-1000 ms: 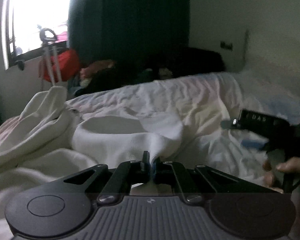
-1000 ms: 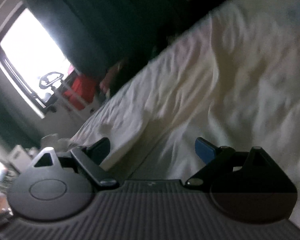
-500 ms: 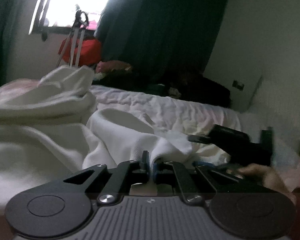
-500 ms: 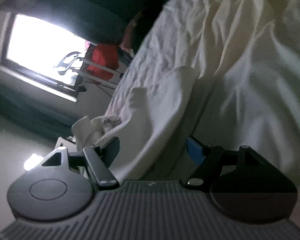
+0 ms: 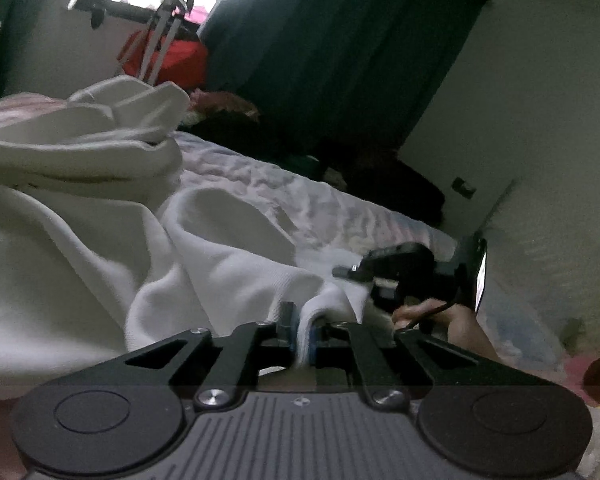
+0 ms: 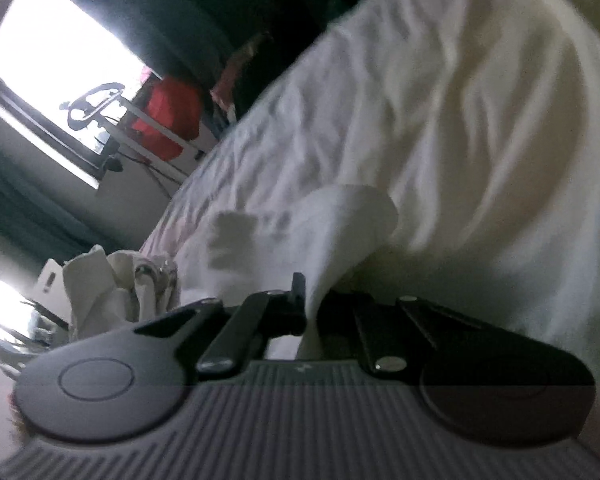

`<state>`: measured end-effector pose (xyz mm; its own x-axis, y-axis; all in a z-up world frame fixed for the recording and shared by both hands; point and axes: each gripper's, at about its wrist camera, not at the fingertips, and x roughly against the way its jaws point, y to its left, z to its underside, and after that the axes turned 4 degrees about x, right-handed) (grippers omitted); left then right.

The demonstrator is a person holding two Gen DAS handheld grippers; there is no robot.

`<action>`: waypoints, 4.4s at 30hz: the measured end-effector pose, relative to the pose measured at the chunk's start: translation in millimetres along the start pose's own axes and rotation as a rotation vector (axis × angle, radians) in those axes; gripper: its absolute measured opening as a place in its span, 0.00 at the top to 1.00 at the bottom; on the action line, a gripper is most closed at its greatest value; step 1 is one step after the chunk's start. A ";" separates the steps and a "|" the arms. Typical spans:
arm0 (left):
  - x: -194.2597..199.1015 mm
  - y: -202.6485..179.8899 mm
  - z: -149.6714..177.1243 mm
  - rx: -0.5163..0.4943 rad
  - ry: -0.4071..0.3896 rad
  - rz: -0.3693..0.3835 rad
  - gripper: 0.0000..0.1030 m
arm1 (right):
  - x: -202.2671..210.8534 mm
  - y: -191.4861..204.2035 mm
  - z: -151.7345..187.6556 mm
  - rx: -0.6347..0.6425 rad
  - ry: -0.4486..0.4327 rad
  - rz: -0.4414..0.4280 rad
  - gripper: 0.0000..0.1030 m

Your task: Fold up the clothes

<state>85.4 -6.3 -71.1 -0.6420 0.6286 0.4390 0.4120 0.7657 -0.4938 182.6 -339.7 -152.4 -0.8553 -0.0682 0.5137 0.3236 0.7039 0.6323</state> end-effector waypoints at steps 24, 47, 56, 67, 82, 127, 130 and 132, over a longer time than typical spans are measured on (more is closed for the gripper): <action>2.8 38.5 -3.4 0.308 0.003 -0.069 0.11 | 137.1 -207.8 -54.7 -0.539 -0.288 0.322 0.94; 106.7 186.0 4.1 1.026 -0.286 -0.511 0.28 | 140.3 -209.0 -50.2 -0.582 -0.290 0.247 0.93; 170.3 193.9 -41.4 0.898 -0.353 -0.585 0.91 | 150.1 -188.4 -49.5 -0.470 -0.339 0.340 0.94; 242.5 180.3 -55.5 0.721 -0.414 -0.684 0.91 | 195.4 -147.3 -45.4 -0.249 -0.403 0.543 0.94; 230.7 191.5 -37.8 0.616 -0.138 -0.840 0.57 | 179.5 -165.0 -42.9 -0.305 -0.216 0.618 0.84; 31.0 -53.2 -28.9 -0.256 -0.207 -0.464 0.00 | 180.5 69.2 66.6 0.504 -0.310 -0.064 0.22; 28.7 -42.9 -27.2 -0.258 -0.188 -0.482 0.00 | 175.4 72.1 72.9 0.535 -0.304 -0.065 0.22; 28.7 -37.2 -26.2 -0.254 -0.179 -0.495 0.00 | 171.0 72.2 76.7 0.534 -0.281 -0.077 0.22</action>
<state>68.6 -13.2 -20.5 -0.8877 0.1721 0.4270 0.1635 0.9849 -0.0572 28.7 -246.3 -63.4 -0.9659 0.0047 0.2589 0.0705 0.9668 0.2456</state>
